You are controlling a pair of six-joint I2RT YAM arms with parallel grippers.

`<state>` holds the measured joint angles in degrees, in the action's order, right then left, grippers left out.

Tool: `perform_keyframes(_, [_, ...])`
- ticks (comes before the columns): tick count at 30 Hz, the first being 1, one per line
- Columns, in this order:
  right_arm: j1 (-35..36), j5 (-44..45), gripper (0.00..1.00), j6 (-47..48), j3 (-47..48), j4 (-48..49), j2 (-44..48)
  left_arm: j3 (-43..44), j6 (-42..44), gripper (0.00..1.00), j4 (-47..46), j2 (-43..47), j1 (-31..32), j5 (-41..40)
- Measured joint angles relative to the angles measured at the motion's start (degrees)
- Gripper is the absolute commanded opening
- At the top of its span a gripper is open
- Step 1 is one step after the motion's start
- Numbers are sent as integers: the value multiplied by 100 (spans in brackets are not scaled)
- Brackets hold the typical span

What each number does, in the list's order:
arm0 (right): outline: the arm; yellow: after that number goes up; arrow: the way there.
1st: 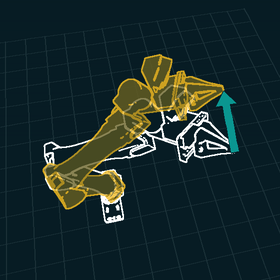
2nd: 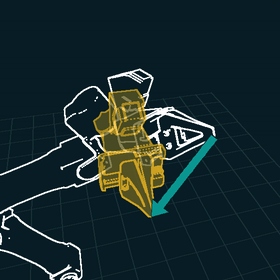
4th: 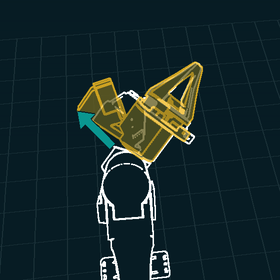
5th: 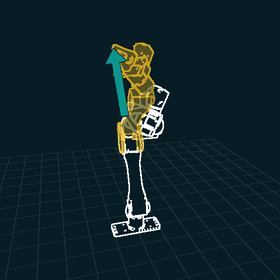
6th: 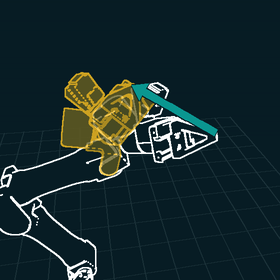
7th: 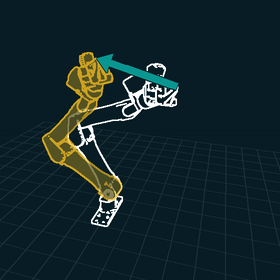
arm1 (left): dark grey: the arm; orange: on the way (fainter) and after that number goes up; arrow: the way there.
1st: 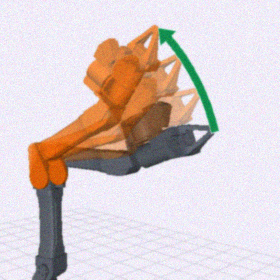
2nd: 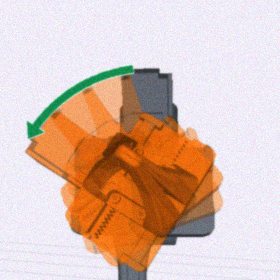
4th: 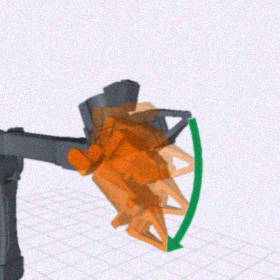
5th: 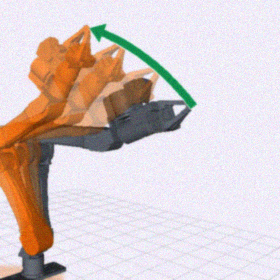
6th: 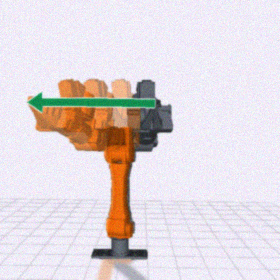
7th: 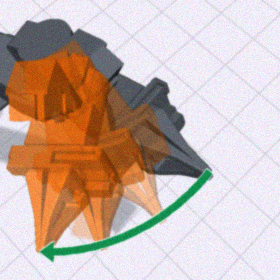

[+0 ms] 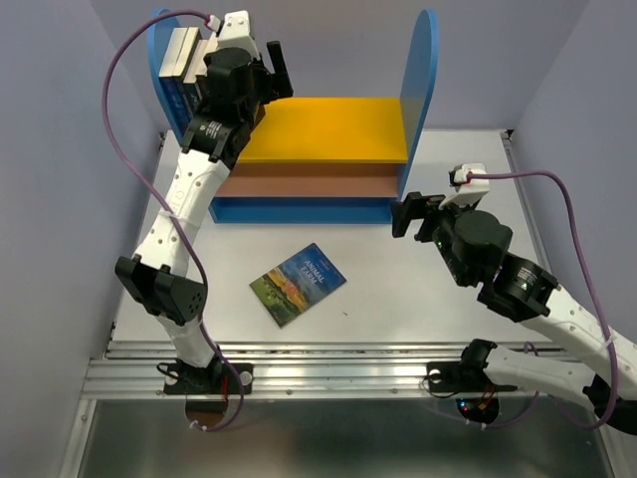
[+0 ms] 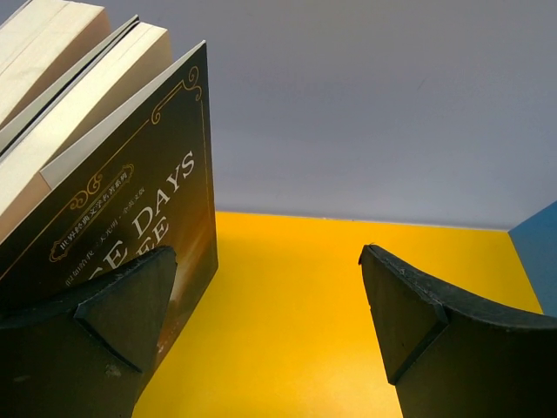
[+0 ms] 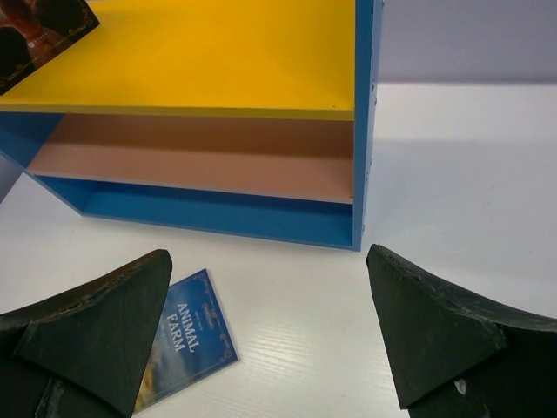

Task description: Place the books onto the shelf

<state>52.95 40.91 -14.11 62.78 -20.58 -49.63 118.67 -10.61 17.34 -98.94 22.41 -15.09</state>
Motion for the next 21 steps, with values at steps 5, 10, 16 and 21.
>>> perform_keyframes(5, [0,-22,100,0,-2,0,-2,-17,0,99,0,52,-2,157])
perform_keyframes(10, [0,-39,100,0,-2,-2,-37,-57,0,99,-61,181,0,369])
perform_keyframes(16, [0,-44,100,0,-2,0,-37,-136,2,99,-144,319,0,601])
perform_keyframes(21, [0,-44,100,0,-2,0,-37,-144,2,99,-170,326,4,748])
